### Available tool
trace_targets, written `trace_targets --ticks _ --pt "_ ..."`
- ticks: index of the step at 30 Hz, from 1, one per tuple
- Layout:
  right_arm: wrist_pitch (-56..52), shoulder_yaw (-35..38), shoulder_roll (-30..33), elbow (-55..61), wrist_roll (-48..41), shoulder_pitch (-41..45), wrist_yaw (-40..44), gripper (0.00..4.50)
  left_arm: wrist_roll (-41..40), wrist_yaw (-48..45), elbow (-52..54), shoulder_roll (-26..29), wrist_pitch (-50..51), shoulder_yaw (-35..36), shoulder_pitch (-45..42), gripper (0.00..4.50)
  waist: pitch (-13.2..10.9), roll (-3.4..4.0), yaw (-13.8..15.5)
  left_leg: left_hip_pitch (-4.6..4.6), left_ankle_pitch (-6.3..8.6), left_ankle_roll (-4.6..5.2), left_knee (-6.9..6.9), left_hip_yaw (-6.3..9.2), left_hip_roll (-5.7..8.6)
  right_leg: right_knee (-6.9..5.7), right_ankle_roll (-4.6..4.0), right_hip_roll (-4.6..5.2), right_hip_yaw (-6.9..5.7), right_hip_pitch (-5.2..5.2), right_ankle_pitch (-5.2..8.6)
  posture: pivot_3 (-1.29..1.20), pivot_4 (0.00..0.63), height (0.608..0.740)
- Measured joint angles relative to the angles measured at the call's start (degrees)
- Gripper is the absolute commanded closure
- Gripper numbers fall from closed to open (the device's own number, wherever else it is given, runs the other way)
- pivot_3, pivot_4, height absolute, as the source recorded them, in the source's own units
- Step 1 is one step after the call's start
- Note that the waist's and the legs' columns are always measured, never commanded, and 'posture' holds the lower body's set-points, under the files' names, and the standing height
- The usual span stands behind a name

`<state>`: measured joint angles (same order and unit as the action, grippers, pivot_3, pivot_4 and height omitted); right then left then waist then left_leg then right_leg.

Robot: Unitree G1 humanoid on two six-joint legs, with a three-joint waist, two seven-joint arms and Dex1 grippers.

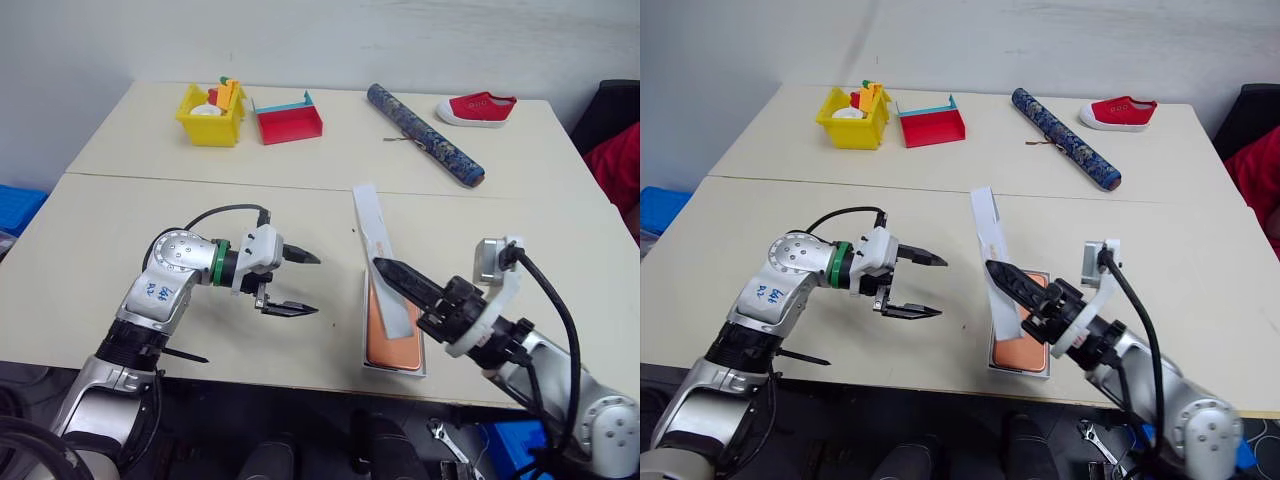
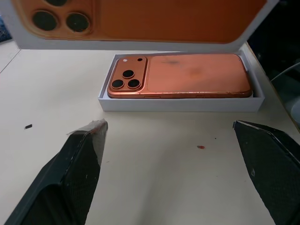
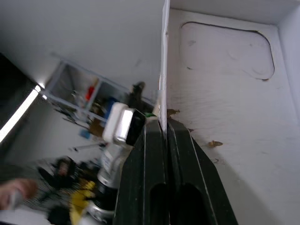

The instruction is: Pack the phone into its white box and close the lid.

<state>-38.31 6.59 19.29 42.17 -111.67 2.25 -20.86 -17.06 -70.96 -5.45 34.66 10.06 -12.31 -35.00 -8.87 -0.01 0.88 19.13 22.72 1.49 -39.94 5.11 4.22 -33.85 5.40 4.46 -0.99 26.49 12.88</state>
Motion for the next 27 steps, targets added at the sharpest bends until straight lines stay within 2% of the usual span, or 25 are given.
trace_targets --ticks 4,9,13,17,20,27 --pt "4.9 -4.4 -6.2 -1.4 -0.2 -0.4 -0.8 4.45 0.3 0.1 0.2 0.6 0.6 0.5 0.3 0.0 0.0 0.0 0.2 0.02 0.01 0.02 -0.01 0.01 0.01 0.01 0.0 0.0 -0.01 0.0 0.0 0.0 0.15 0.74" --pt "6.4 -5.3 -13.0 -6.1 -0.3 -0.6 -2.0 4.45 0.4 0.3 1.1 2.2 1.5 1.2 1.5 0.0 0.0 0.02 0.3 0.02 0.01 0.02 0.0 0.01 0.02 0.02 0.0 -0.01 0.0 0.0 0.0 0.0 0.15 0.74" --pt "2.2 -5.3 -13.7 -11.6 -0.3 -3.0 -0.5 4.45 0.4 0.9 2.6 2.7 2.8 2.4 2.1 0.0 0.0 0.05 0.4 0.03 0.01 0.02 0.01 0.02 0.01 0.02 -0.01 -0.01 0.0 0.01 0.0 0.0 0.15 0.74" --pt "-2.3 -5.1 -11.3 -16.6 -0.3 -5.6 2.6 4.45 0.4 1.4 4.5 3.7 4.1 2.9 3.4 0.0 0.0 0.08 0.3 0.03 0.02 0.04 0.01 0.01 0.0 0.02 -0.01 -0.01 0.02 0.01 0.0 0.0 0.15 0.74" --pt "-3.5 -5.0 -10.9 -17.3 -0.3 -5.9 4.0 4.5 0.4 1.7 5.0 3.5 5.4 2.8 4.2 0.61 -0.1 0.09 0.3 0.02 0.02 0.04 0.0 0.01 0.0 -0.01 -0.01 -0.01 0.02 0.01 0.0 0.0 0.15 0.74" --pt "-4.2 -5.0 -6.7 -17.2 -0.3 -6.4 7.0 4.5 1.2 3.2 4.9 -0.3 7.6 0.0 4.1 2.83 0.0 0.09 0.5 0.03 0.06 0.11 -0.01 0.01 0.03 0.05 0.0 0.0 0.02 -0.01 0.0 0.0 0.15 0.74"
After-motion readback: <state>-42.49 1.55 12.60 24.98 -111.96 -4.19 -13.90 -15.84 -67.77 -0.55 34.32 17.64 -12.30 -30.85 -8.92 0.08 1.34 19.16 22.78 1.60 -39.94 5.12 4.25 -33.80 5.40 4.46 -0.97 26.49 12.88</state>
